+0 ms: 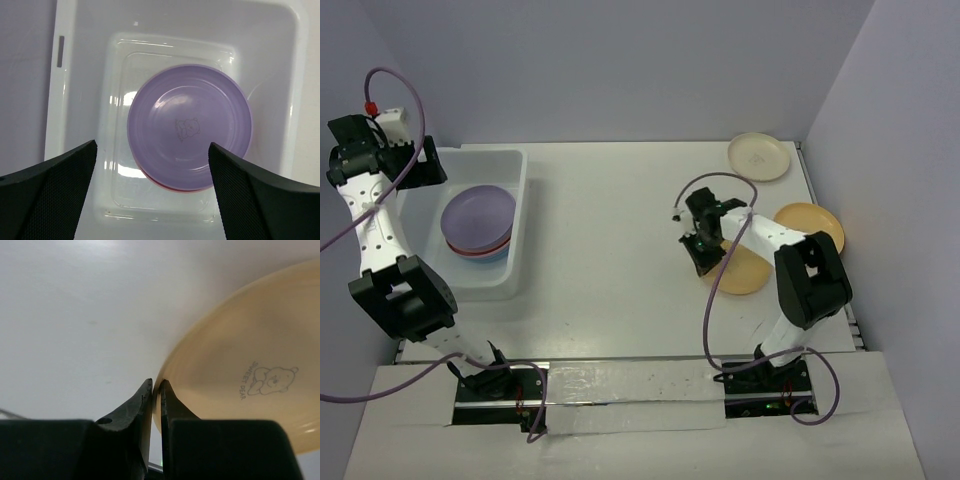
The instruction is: Place the plates into the plastic bin on the countertop
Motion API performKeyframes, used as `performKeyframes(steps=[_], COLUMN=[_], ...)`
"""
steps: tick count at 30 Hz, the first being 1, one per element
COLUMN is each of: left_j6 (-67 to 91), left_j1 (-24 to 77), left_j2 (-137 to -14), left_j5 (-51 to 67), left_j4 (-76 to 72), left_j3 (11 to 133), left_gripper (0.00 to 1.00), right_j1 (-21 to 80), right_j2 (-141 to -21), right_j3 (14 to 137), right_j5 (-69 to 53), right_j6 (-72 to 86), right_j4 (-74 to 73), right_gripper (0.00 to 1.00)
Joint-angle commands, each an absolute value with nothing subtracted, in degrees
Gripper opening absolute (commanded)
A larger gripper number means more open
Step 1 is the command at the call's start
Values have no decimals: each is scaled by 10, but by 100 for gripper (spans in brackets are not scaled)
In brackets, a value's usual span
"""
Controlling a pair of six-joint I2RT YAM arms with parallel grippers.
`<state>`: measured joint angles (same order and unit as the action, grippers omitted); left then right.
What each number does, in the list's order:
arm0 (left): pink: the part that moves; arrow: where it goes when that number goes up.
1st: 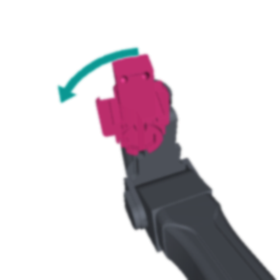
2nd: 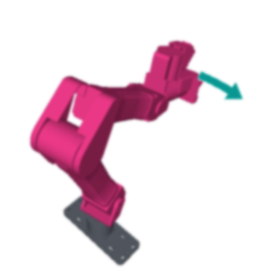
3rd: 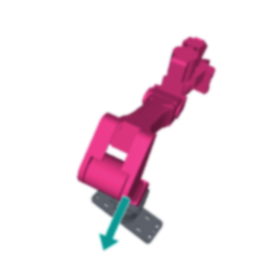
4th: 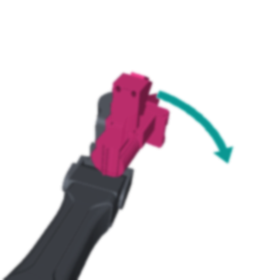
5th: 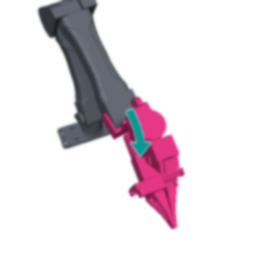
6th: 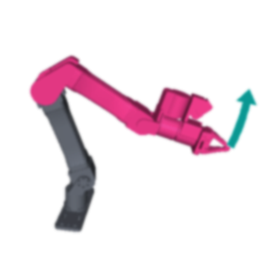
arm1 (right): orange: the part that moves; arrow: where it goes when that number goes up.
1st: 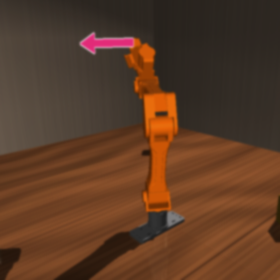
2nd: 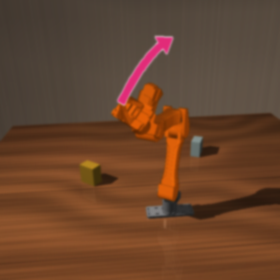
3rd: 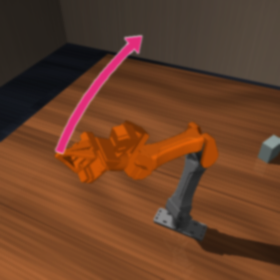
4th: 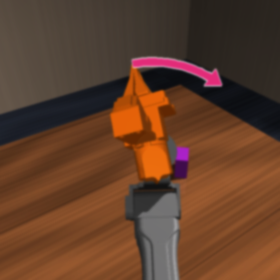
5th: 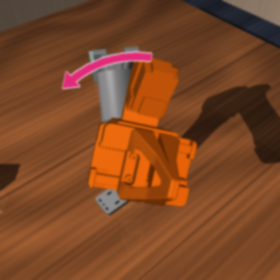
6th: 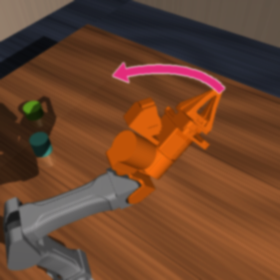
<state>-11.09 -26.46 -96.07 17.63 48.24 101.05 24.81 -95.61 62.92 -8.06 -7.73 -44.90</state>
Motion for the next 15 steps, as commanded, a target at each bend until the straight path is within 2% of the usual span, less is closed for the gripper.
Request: performKeyframes(steps=[1,8,15], left_j6=[-111,-159,-162], left_j1=[-266,-251,-77], left_j2=[-930,-894,-847], left_j5=[248,447,423], left_j4=[502,558,575], left_j3=[1055,1043,947], left_gripper=[99,99,93], right_j1=[346,523,674], right_j2=[-901,-816,-758], right_j3=[676,655,541], right_j5=[-126,52,291], right_j6=[-128,-249,-394], right_j4=[-461,-423,-284], right_gripper=[0,0,0])
